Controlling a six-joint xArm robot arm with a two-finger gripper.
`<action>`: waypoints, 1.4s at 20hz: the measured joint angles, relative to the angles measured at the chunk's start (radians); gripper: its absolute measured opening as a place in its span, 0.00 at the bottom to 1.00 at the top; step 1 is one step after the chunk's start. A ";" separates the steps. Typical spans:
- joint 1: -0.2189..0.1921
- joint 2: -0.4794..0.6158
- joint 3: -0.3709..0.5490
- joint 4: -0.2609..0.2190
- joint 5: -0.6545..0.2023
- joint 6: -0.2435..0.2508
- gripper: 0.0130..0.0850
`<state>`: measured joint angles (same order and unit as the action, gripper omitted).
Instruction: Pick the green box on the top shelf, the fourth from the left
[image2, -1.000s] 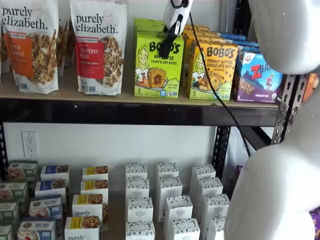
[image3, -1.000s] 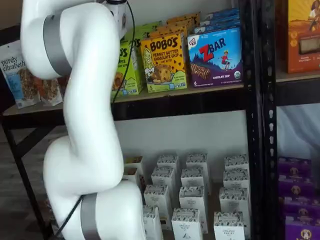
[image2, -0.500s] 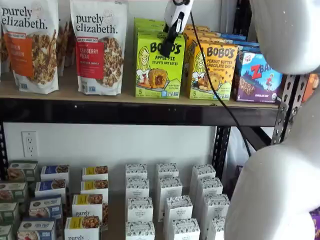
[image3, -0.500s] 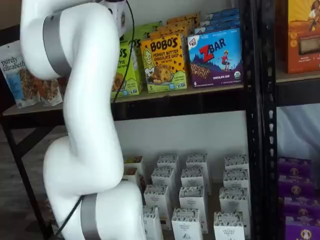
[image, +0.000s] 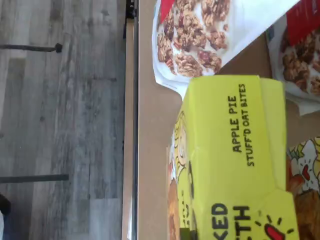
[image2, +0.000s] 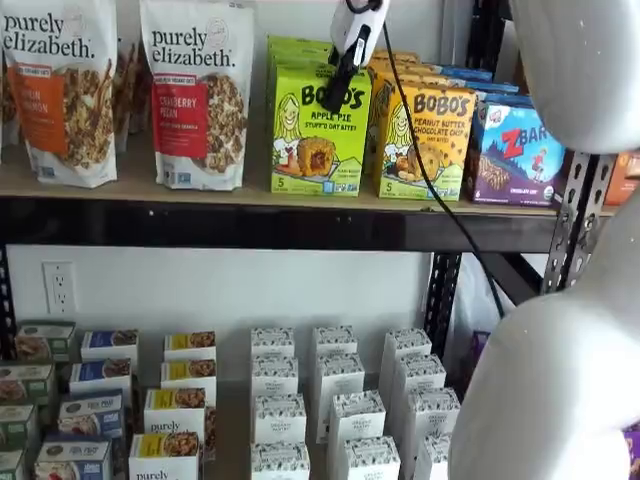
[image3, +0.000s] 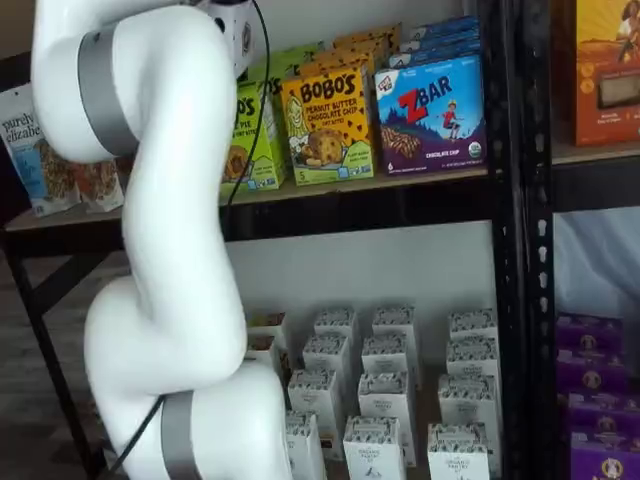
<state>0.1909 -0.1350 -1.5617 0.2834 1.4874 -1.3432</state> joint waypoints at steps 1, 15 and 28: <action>-0.001 -0.001 0.002 0.002 -0.004 -0.001 0.28; -0.008 0.033 -0.059 0.001 0.089 -0.002 0.11; -0.011 0.009 -0.087 -0.017 0.218 0.007 0.11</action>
<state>0.1802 -0.1258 -1.6490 0.2660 1.7055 -1.3367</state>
